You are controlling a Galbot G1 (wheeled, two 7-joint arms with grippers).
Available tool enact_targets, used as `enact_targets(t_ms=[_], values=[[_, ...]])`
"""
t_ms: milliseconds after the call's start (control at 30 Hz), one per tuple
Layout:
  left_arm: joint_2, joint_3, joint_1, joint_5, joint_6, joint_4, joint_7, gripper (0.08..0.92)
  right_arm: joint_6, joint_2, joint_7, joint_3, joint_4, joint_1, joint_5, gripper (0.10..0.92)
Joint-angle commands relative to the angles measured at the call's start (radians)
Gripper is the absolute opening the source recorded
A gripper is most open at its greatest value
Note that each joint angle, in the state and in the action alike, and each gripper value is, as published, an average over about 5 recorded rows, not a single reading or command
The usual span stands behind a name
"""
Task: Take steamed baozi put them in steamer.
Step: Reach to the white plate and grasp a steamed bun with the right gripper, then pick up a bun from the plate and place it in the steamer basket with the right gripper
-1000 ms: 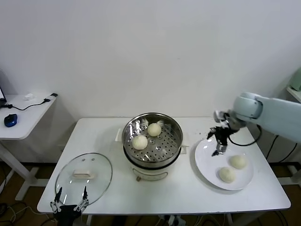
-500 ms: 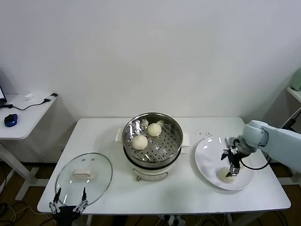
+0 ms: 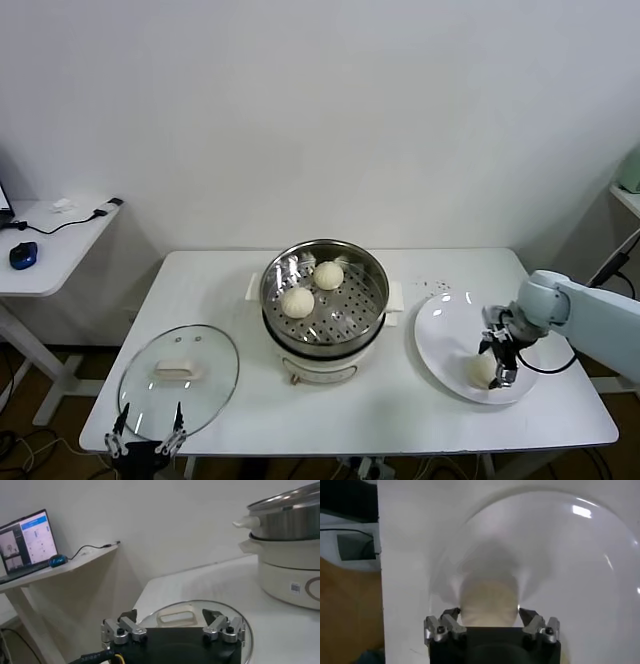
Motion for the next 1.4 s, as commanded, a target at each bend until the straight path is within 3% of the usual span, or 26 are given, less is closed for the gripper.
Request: enact_targets(t_ms=[33, 300, 533, 633, 800, 967, 1067, 1400], values=[[-0.001, 0.000, 0.001, 0.005, -0.001, 0.003, -0.001, 0.823, 0.002, 0.000, -0.005, 0.025, -0.014, -0.032, -0.022, 0.690], [-0.001, 0.000, 0.002, 0.009, -0.004, 0.003, -0.002, 0.823, 0.008, 0.002, -0.012, 0.025, -0.015, -0.017, -0.013, 0.585], [-0.001, 0.001, 0.009, 0.009, -0.007, 0.003, -0.005, 0.823, 0.038, 0.004, -0.025, -0.057, 0.001, 0.115, 0.025, 0.557], [0.001, 0.002, 0.012, 0.010, -0.007, 0.000, -0.011, 0.823, 0.110, 0.047, -0.061, -0.183, 0.007, 0.311, 0.064, 0.553], [-0.001, 0.006, 0.020, 0.015, -0.010, -0.006, -0.012, 0.823, 0.376, 0.218, -0.133, -0.426, 0.004, 0.705, 0.101, 0.559], [-0.003, 0.006, 0.025, 0.015, -0.011, -0.009, -0.012, 0.823, 0.690, 0.368, -0.171, -0.441, 0.034, 0.882, -0.059, 0.560], [-0.003, 0.006, 0.024, 0.015, -0.008, -0.010, -0.012, 0.823, 0.803, 0.443, -0.165, -0.367, 0.062, 0.883, -0.145, 0.560], [-0.016, 0.005, 0.013, 0.016, -0.004, -0.005, -0.010, 0.823, 0.867, 0.713, -0.151, -0.144, 0.035, 0.634, -0.329, 0.560]])
